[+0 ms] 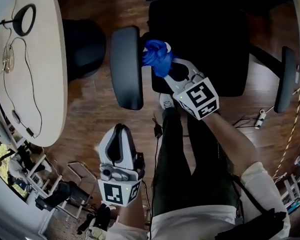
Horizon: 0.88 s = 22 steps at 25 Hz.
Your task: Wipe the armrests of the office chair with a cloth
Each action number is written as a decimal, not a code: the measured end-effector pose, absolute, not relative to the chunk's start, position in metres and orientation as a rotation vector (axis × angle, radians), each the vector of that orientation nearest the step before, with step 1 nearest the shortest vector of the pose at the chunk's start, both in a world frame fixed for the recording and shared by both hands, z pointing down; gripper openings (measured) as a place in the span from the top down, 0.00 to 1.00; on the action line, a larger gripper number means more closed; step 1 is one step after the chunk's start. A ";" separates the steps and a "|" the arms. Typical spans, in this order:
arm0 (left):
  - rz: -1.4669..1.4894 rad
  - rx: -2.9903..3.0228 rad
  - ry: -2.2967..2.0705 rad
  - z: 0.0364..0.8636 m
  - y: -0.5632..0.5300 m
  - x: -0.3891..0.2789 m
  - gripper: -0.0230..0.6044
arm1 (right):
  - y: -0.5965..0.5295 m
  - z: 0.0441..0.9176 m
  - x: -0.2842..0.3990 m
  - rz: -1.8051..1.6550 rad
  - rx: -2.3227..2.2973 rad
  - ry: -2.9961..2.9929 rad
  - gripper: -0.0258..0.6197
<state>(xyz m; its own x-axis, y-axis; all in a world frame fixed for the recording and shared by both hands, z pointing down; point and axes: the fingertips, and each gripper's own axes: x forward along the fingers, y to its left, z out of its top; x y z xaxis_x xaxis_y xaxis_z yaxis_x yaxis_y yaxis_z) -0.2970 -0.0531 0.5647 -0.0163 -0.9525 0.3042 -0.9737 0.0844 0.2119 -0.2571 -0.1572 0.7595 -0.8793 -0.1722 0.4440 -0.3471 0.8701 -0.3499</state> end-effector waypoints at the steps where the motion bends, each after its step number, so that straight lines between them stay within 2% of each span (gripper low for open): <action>1: 0.067 1.871 -2.009 0.573 -0.045 -0.302 0.92 | -0.157 0.768 -0.273 0.598 0.361 -2.654 0.86; 4: 0.097 1.841 -1.949 0.594 -0.025 -0.299 0.92 | -0.155 0.798 -0.306 0.583 0.314 -2.640 0.86; 10: 0.151 1.881 -1.883 0.593 -0.013 -0.305 0.92 | -0.178 0.923 -0.319 0.660 0.344 -2.388 0.86; 14: 0.183 1.936 -1.839 0.588 -0.027 -0.307 0.92 | -0.187 0.886 -0.300 0.738 0.464 -2.461 0.86; 17: 0.165 2.014 -1.796 0.577 -0.055 -0.283 0.92 | -0.192 0.801 -0.222 0.750 0.716 -2.605 0.86; 22: 0.133 2.195 -1.618 0.571 -0.106 -0.202 0.92 | -0.208 0.731 0.009 0.673 1.388 -2.442 0.86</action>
